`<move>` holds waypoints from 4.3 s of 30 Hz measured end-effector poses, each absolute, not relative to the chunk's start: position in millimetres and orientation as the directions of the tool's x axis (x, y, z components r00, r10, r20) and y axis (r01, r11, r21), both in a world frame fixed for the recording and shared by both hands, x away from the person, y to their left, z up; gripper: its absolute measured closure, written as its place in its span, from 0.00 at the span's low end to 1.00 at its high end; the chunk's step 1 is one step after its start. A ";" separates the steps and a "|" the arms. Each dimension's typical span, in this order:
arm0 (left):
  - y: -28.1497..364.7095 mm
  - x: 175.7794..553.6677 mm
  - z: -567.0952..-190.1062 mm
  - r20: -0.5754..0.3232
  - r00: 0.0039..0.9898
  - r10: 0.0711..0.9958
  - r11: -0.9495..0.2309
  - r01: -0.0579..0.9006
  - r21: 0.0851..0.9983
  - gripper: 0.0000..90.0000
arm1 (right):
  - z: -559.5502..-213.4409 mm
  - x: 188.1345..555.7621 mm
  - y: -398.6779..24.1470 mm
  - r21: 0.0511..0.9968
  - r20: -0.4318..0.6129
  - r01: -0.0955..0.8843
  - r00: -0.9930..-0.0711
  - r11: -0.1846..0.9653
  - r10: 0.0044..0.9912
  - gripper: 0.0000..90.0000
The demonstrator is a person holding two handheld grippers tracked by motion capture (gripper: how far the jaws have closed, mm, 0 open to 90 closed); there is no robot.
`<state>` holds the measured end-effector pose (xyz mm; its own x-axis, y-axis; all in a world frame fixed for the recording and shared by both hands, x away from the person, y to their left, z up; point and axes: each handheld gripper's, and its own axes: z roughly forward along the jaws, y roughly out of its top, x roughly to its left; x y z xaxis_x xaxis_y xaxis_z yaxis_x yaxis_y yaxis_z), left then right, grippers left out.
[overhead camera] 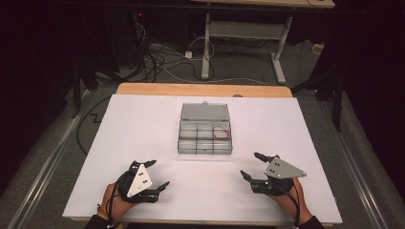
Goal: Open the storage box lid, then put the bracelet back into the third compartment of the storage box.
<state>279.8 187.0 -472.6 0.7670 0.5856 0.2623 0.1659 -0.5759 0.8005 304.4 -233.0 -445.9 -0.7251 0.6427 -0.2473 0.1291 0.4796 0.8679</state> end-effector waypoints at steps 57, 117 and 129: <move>203.1 286.4 -475.2 0.213 0.766 0.607 -0.597 0.263 0.758 0.97 | -456.0 312.9 -251.8 0.828 -0.264 0.148 -0.748 0.541 0.608 1.00; 176.6 472.7 -448.2 0.106 0.683 0.723 -0.526 0.444 0.726 0.97 | -440.7 486.7 -230.9 0.753 -0.180 0.390 -0.652 0.530 0.736 1.00; 154.8 503.5 -457.8 0.103 0.672 0.733 -0.550 0.497 0.671 0.97 | -452.1 516.7 -197.2 0.713 -0.142 0.432 -0.682 0.553 0.717 1.00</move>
